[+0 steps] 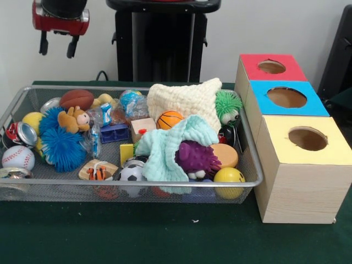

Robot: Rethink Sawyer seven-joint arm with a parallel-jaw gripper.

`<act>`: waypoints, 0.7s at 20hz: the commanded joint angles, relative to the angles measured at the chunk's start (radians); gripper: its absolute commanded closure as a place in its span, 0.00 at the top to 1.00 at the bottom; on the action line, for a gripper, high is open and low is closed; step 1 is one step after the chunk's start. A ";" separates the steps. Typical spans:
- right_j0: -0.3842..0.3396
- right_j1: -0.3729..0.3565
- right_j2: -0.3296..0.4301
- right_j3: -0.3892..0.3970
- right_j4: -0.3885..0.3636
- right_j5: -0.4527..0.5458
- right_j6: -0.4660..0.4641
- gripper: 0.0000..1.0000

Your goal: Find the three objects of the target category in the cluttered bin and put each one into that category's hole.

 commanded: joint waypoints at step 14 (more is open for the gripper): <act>-0.104 0.008 0.137 0.175 0.028 -0.374 0.027 1.00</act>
